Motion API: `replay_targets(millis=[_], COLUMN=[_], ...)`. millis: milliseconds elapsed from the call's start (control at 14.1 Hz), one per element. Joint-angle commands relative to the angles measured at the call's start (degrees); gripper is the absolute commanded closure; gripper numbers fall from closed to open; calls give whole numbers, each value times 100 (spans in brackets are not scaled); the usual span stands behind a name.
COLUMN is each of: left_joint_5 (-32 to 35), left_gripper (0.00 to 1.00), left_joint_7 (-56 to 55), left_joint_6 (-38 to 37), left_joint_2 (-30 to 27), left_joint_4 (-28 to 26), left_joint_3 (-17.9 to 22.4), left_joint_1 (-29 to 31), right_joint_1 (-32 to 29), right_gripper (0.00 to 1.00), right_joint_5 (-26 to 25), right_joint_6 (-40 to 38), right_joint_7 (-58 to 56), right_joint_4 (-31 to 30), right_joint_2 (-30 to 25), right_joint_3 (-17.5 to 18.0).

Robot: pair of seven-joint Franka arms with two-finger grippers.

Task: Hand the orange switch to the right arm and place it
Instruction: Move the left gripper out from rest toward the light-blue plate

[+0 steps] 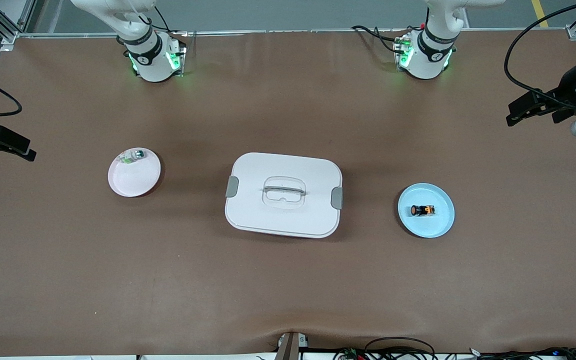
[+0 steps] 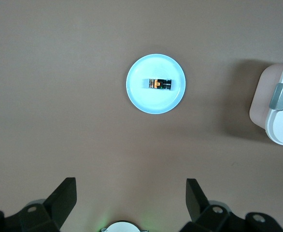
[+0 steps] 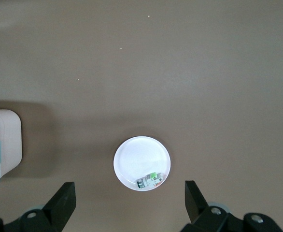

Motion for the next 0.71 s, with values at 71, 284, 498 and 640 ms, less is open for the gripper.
replay_targets(millis=[71,284,498,640], left_joint_5=[48,74,5,22], left_gripper=[0,0,0,0], left_joint_7=[101,101,101,92], left_joint_6=[7,7,7,7], left_joint_2=[33,68,174,183], left_joint_4=[74,83,83,83], left_joint_3=[-6,-6,3,11], left_joint_1=[9,0,61,70], right_joint_1=[-119,-119,-119,-119], right_gripper=[0,0,0,0], right_joint_5=[-36,-36,-28,-45], right_joint_6=[-32,-32,-32,-32], right_joint_7=[-79,-79,-79,-79], right_joint_4=[111,111,111,111], right_joint_2=[47,47,47,47], right_joint_3=[96,96,96,96])
